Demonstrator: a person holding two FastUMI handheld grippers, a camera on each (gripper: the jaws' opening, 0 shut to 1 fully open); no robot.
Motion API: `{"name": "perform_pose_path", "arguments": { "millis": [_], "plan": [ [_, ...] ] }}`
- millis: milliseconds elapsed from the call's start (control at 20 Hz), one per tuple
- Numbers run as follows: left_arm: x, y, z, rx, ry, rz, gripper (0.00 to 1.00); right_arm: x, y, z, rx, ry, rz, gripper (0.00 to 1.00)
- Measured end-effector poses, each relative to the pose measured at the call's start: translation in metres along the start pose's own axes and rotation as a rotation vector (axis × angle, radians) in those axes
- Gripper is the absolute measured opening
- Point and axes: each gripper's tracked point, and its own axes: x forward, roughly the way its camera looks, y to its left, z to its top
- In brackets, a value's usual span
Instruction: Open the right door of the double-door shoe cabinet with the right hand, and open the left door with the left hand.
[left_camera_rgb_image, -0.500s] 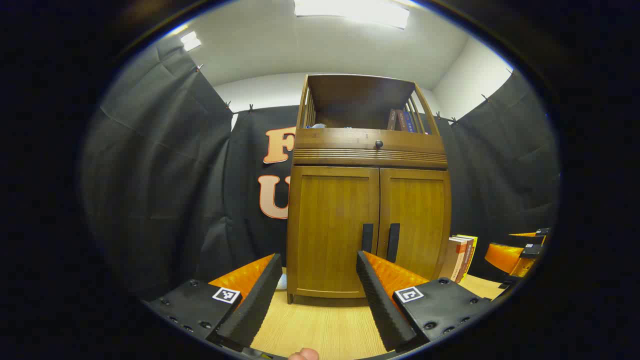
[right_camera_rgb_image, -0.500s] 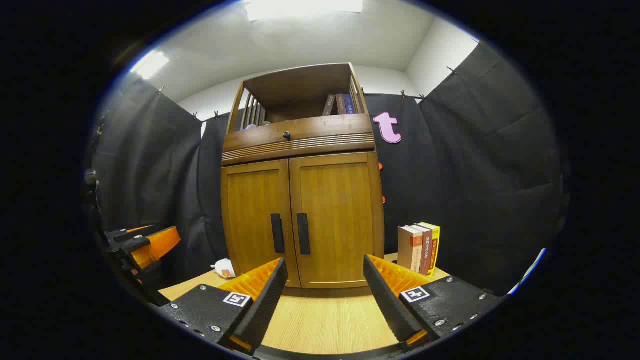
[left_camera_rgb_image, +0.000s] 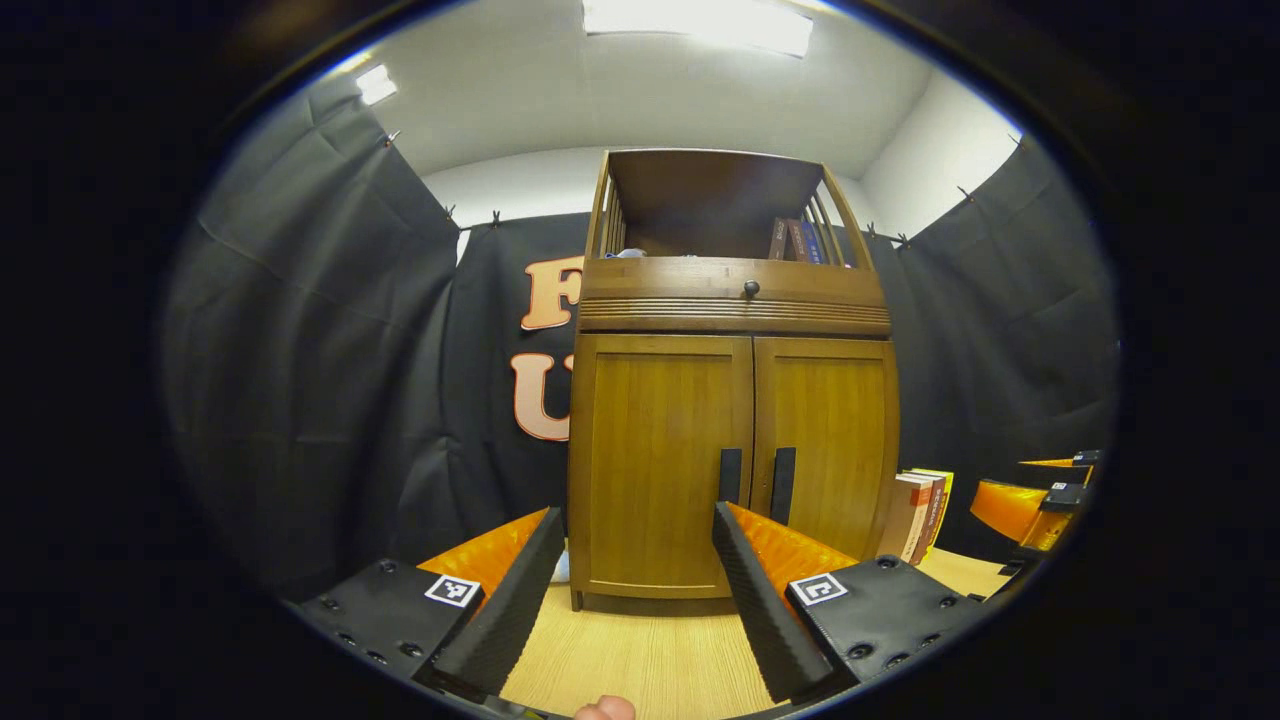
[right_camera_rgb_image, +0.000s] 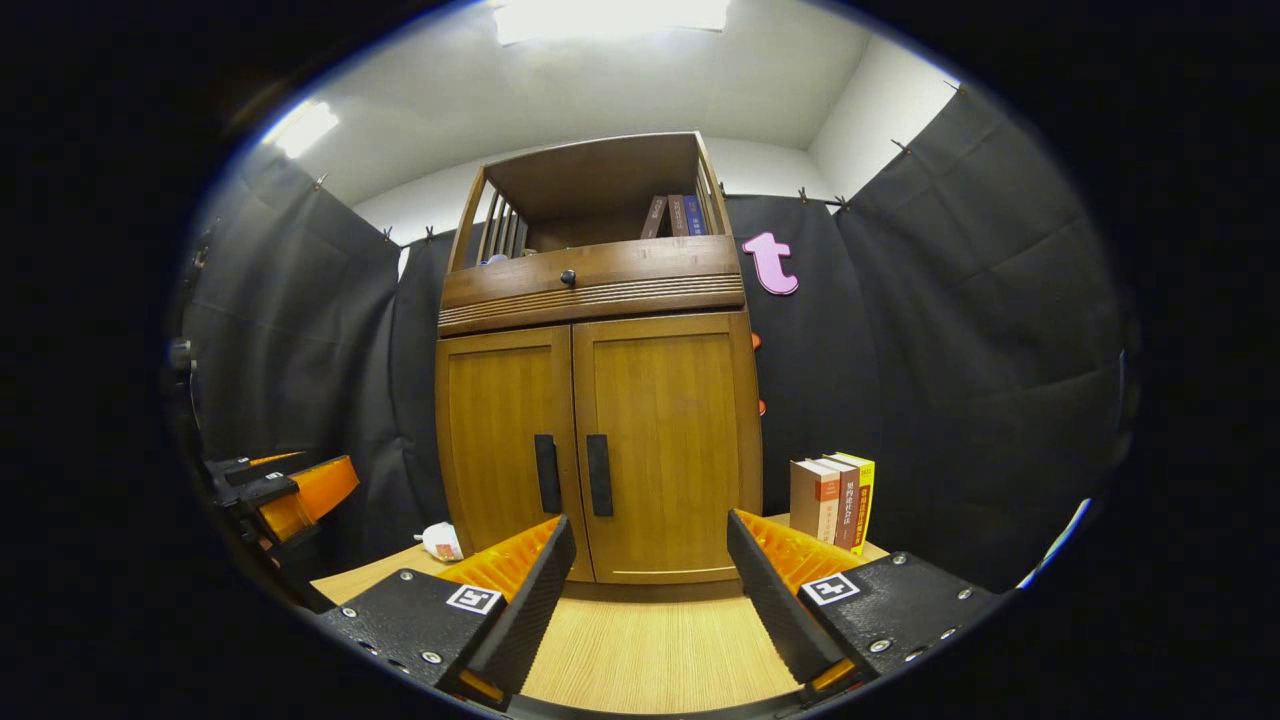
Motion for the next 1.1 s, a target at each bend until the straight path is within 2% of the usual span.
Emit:
{"name": "perform_pose_path", "arguments": {
  "millis": [100, 200, 250, 350, 450, 500, 700, 850, 900, 1100],
  "plan": [
    [0.001, 0.0, -0.002, -0.001, 0.003, 0.001, 0.96, 0.003, 0.003, 0.001, -0.003, -0.001, 0.006, 0.93],
    [0.001, 0.001, -0.001, 0.005, 0.003, 0.004, 0.93, 0.006, 0.006, 0.002, 0.005, -0.001, 0.013, 0.93],
    [0.001, 0.001, 0.0, 0.009, 0.0, 0.005, 0.96, 0.006, 0.007, 0.002, 0.01, -0.002, 0.014, 0.93],
    [0.002, 0.001, 0.0, 0.009, -0.007, 0.002, 0.93, 0.007, 0.008, 0.002, 0.014, -0.001, 0.015, 0.93],
    [0.002, 0.001, 0.001, 0.007, -0.013, 0.001, 0.96, 0.008, 0.009, 0.003, 0.009, -0.002, 0.012, 0.93],
    [0.002, 0.001, 0.001, 0.005, -0.013, 0.0, 0.93, 0.009, 0.009, 0.003, 0.006, -0.002, 0.011, 0.93],
    [0.002, 0.001, 0.001, 0.003, -0.011, 0.0, 0.93, 0.017, 0.012, 0.008, -0.019, -0.013, 0.017, 0.93],
    [0.001, 0.001, 0.0, -0.01, -0.007, 0.002, 0.93, 0.036, 0.01, 0.006, -0.052, -0.008, 0.024, 0.93],
    [0.0, 0.001, -0.001, -0.013, -0.002, 0.0, 0.96, 0.044, 0.012, 0.008, -0.053, -0.012, 0.033, 0.93],
    [0.002, 0.005, -0.004, -0.022, 0.011, 0.005, 0.96, 0.088, 0.019, 0.007, -0.033, -0.003, 0.037, 0.93]
  ]
}}
